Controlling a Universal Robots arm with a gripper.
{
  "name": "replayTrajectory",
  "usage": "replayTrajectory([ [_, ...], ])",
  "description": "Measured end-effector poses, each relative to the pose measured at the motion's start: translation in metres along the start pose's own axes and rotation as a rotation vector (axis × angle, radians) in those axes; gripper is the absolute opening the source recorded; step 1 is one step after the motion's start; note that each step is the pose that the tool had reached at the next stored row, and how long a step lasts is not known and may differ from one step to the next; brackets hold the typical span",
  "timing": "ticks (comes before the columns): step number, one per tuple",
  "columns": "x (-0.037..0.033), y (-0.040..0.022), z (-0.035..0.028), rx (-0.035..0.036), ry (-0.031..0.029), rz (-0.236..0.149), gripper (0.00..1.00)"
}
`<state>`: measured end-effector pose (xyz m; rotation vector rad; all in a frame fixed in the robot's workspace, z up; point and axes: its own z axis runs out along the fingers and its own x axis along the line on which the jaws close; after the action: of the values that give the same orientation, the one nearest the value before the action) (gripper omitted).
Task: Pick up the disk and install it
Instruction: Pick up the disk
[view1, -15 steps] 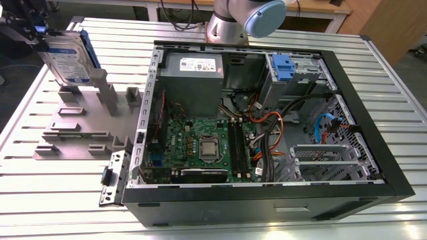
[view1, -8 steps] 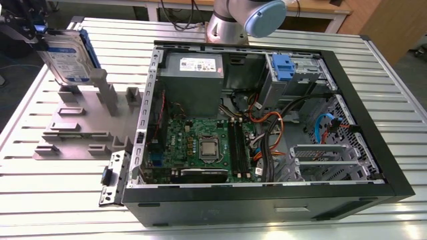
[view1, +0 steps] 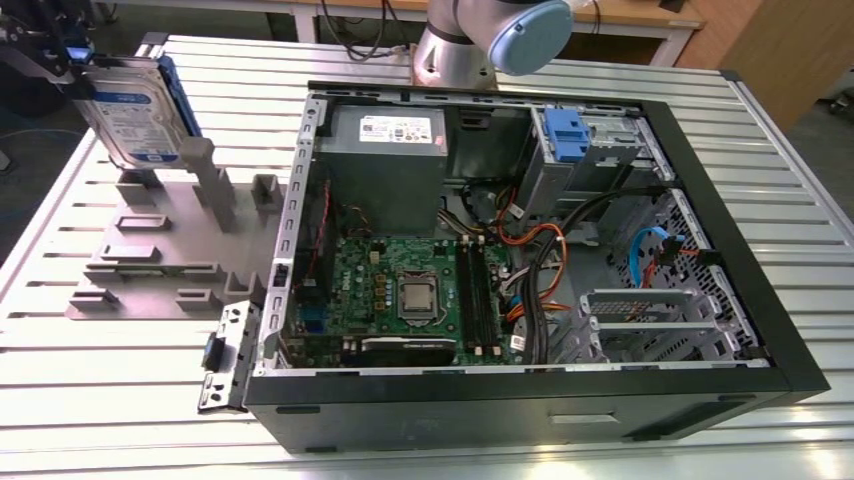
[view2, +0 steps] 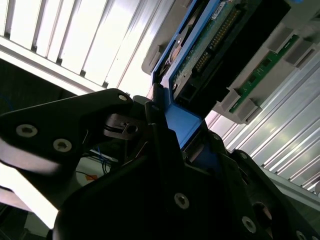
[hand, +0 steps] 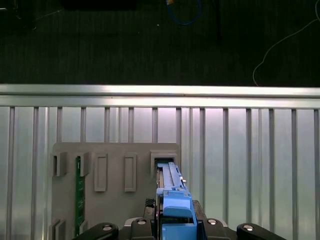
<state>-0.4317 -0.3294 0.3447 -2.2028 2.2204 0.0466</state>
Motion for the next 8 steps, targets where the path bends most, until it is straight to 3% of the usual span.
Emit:
replayTrajectory([
  [8,-0.0001,0.0,-0.002,0.0,0.0,0.0,0.36],
])
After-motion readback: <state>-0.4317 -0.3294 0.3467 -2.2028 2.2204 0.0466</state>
